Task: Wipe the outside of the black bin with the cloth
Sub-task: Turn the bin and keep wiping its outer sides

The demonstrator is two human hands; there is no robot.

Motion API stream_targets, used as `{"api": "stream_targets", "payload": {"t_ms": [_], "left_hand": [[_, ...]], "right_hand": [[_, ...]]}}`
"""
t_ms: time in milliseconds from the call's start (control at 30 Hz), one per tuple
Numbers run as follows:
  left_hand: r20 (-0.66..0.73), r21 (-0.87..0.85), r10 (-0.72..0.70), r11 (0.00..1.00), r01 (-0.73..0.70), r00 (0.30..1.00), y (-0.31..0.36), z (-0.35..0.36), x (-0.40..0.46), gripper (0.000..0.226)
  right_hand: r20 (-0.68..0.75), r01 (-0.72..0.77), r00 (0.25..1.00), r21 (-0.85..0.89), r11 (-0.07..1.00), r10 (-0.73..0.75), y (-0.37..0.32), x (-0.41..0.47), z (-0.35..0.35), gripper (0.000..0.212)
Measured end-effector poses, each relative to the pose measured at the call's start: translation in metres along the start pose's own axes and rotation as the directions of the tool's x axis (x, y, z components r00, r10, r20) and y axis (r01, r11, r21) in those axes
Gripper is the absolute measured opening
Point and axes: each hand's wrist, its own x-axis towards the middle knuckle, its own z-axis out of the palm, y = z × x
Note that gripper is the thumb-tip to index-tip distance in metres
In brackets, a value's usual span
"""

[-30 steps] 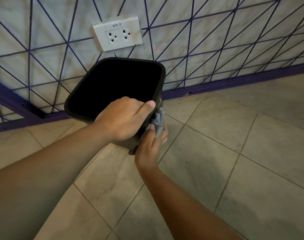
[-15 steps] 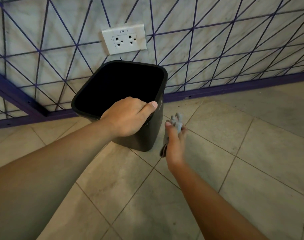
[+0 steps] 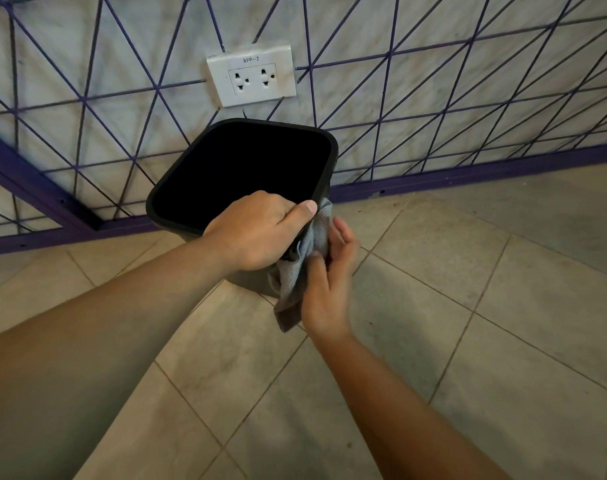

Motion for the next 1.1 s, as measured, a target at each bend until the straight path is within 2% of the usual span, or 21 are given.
{"api": "stream_targets", "payload": {"t_ms": [67, 133, 200, 267, 333, 433, 600, 667, 733, 767, 833, 900, 933, 1033, 1100], "left_hand": [[0.001, 0.001, 0.015, 1.000, -0.015, 1.000, 0.000, 0.000, 0.000, 0.060], [-0.002, 0.003, 0.021, 1.000, -0.020, 1.000, 0.000, 0.001, -0.001, 0.060], [0.000, -0.001, 0.020, 1.000, -0.020, 1.000, -0.001, 0.001, -0.001, 0.059], [0.010, 0.001, 0.022, 1.000, -0.022, 1.000, 0.000, 0.001, -0.001, 0.059], [0.017, 0.011, 0.021, 1.000, -0.021, 1.000, 0.001, 0.001, -0.002, 0.059], [0.007, 0.027, 0.019, 0.999, -0.019, 1.000, 0.004, 0.002, -0.004, 0.056], [-0.003, -0.003, -0.023, 1.000, 0.023, 1.000, 0.005, 0.004, -0.006, 0.057], [-0.003, -0.009, -0.020, 1.000, 0.020, 1.000, 0.003, 0.004, -0.006, 0.058], [-0.001, -0.017, -0.005, 1.000, 0.005, 1.000, 0.003, 0.003, -0.006, 0.058], [0.002, -0.024, 0.003, 1.000, -0.003, 1.000, 0.002, 0.002, -0.006, 0.058], [0.010, -0.039, 0.000, 0.999, 0.001, 1.000, 0.001, 0.000, -0.005, 0.059], [0.018, -0.040, -0.015, 0.999, 0.016, 1.000, 0.000, -0.001, -0.003, 0.060], [0.022, -0.039, -0.020, 0.999, 0.021, 1.000, 0.000, -0.001, -0.003, 0.060], [0.023, -0.043, -0.015, 0.999, 0.016, 1.000, 0.001, 0.000, -0.002, 0.059], [0.025, -0.046, -0.010, 0.999, 0.012, 1.000, 0.000, 0.000, -0.001, 0.060]], "right_hand": [[-0.023, -0.075, 0.997, 0.008, 0.997, 0.075, -0.005, 0.006, -0.001, 0.046], [-0.009, -0.224, 0.974, 0.032, 0.974, 0.225, -0.009, 0.015, -0.012, 0.046], [0.079, -0.385, 0.920, -0.015, 0.923, 0.385, -0.012, 0.024, -0.031, 0.038], [0.176, -0.467, 0.861, -0.098, 0.879, 0.477, -0.016, 0.030, -0.049, 0.039], [0.176, -0.452, 0.848, -0.257, 0.854, 0.501, -0.024, 0.036, -0.061, 0.029], [0.136, -0.310, 0.896, -0.488, 0.816, 0.422, -0.039, 0.046, -0.068, 0.009], [0.042, -0.183, 0.954, -0.704, 0.686, 0.297, -0.052, 0.050, -0.067, 0.021], [-0.023, -0.188, 0.972, -0.677, 0.712, 0.235, -0.053, 0.042, -0.058, 0.022], [-0.054, -0.222, 0.970, -0.592, 0.775, 0.237, -0.054, 0.034, -0.044, 0.021], [-0.063, -0.259, 0.963, -0.497, 0.828, 0.263, -0.054, 0.030, -0.037, 0.024], [-0.077, -0.372, 0.928, -0.199, 0.907, 0.364, -0.056, 0.024, -0.021, 0.027], [-0.048, -0.477, 0.875, 0.089, 0.875, 0.482, -0.057, 0.020, -0.008, 0.024], [-0.039, -0.491, 0.864, 0.154, 0.858, 0.502, -0.056, 0.017, -0.003, 0.023], [-0.082, -0.435, 0.886, 0.189, 0.880, 0.456, -0.045, 0.011, 0.006, 0.024], [-0.059, -0.404, 0.902, 0.231, 0.885, 0.427, -0.037, 0.004, 0.009, 0.024]]}}
